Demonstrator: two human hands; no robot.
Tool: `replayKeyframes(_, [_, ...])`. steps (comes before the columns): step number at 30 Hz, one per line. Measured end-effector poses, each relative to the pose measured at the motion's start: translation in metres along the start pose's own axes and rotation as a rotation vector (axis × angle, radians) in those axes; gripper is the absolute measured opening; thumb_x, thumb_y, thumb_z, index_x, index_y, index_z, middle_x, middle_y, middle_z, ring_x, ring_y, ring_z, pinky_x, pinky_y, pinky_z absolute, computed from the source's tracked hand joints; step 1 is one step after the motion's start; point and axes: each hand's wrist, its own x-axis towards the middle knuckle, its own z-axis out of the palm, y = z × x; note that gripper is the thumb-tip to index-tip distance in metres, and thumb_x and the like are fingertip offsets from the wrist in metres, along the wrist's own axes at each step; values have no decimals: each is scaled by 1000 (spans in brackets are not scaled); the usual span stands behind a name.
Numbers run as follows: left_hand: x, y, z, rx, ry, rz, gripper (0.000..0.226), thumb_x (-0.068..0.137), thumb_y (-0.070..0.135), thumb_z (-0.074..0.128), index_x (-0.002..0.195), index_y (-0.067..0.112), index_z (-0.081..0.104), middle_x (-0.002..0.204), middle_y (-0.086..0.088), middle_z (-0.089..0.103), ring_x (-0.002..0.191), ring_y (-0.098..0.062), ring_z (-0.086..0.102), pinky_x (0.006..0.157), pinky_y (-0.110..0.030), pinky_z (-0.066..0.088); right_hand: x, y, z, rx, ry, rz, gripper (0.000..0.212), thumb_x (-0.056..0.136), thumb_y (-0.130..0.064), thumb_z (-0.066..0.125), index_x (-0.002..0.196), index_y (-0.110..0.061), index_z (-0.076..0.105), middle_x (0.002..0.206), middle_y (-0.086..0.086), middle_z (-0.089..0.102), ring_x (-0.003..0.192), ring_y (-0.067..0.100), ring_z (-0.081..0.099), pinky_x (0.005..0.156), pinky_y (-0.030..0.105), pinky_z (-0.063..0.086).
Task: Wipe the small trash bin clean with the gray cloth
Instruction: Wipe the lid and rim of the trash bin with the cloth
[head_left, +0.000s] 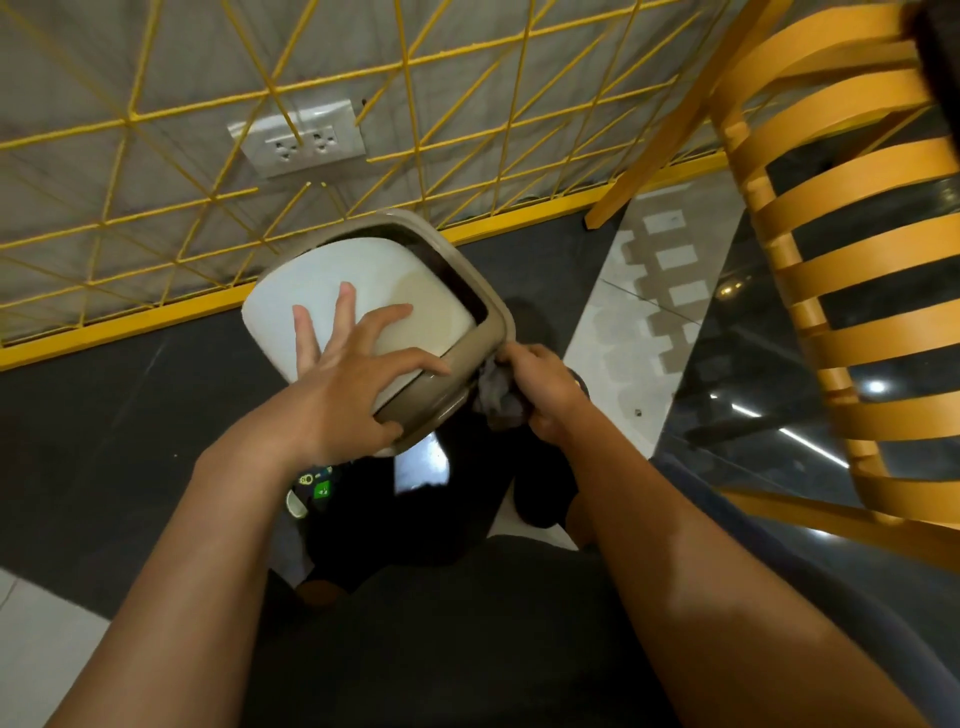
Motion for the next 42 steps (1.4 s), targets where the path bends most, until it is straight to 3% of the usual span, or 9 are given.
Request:
replayKeyframes(6, [5, 22, 11, 104, 171, -5, 66, 83, 46, 58, 141, 42, 26, 157, -1, -8, 138, -30, -31, 104, -54, -26, -20, 32, 10, 53, -52, 93, 28, 90, -20, 51, 110, -1, 53, 95, 14, 63, 82, 23, 63, 63, 28, 52])
replayKeyframes(9, [13, 32, 25, 231, 161, -65, 72, 87, 55, 43, 146, 38, 5, 156, -3, -20, 137, -35, -30, 105, -57, -22, -26, 44, 12, 56, -40, 104, 38, 87, -26, 58, 117, -4, 51, 111, 18, 61, 98, 30, 63, 84, 43, 55])
replayKeyframes(15, [18, 27, 46, 371, 119, -70, 55, 96, 30, 38, 144, 41, 12, 155, -2, -21, 135, -40, -32, 86, -55, -35, -26, 29, 3, -284, 265, -196, 27, 86, -20, 63, 109, -10, 56, 105, 7, 62, 91, 16, 56, 89, 35, 52])
replayKeyframes(21, [22, 27, 46, 392, 145, -61, 61, 94, 16, 40, 144, 41, 16, 157, 0, -16, 135, -41, -32, 85, -56, -35, -12, -7, 1, -549, 252, -384, 24, 87, -14, 60, 108, -4, 61, 106, 12, 65, 93, 20, 59, 78, 22, 42])
replayKeyframes(24, [22, 21, 51, 410, 243, -6, 62, 87, 13, 55, 139, 39, 34, 158, -6, 7, 139, -47, -14, 90, -59, -31, -1, -27, 3, -690, 178, -448, 24, 87, -14, 58, 109, -3, 61, 109, 13, 66, 92, 18, 57, 71, 14, 35])
replayKeyframes(27, [23, 18, 54, 517, 298, 35, 66, 59, 11, 81, 119, 29, 61, 140, -14, 47, 130, -55, 28, 95, -69, -2, 3, -36, 2, -771, 99, -443, 29, 89, -20, 56, 114, -3, 59, 114, 13, 64, 99, 21, 58, 81, 25, 42])
replayKeyframes(29, [24, 17, 56, 521, 323, 43, 68, 54, 10, 84, 116, 28, 63, 137, -15, 51, 128, -55, 33, 94, -70, 5, 3, -34, -3, -796, 61, -406, 34, 90, -23, 55, 118, -4, 56, 117, 14, 62, 107, 27, 57, 86, 30, 43])
replayKeyframes(35, [19, 13, 50, 458, 353, 86, 75, 56, 7, 81, 125, 24, 56, 144, -19, 41, 131, -53, 27, 97, -69, 5, -4, -29, -9, -755, -58, -222, 22, 86, -25, 56, 67, -15, 54, 66, 1, 56, 65, 15, 52, 54, 22, 42])
replayKeyframes(42, [16, 3, 30, 182, 179, 124, 73, 83, 36, 57, 144, 40, 16, 150, 0, -27, 129, -24, -38, 103, -46, -28, -27, 7, -2, -513, -53, -86, 26, 88, -22, 53, 63, -15, 53, 68, 3, 55, 71, 19, 54, 66, 29, 46])
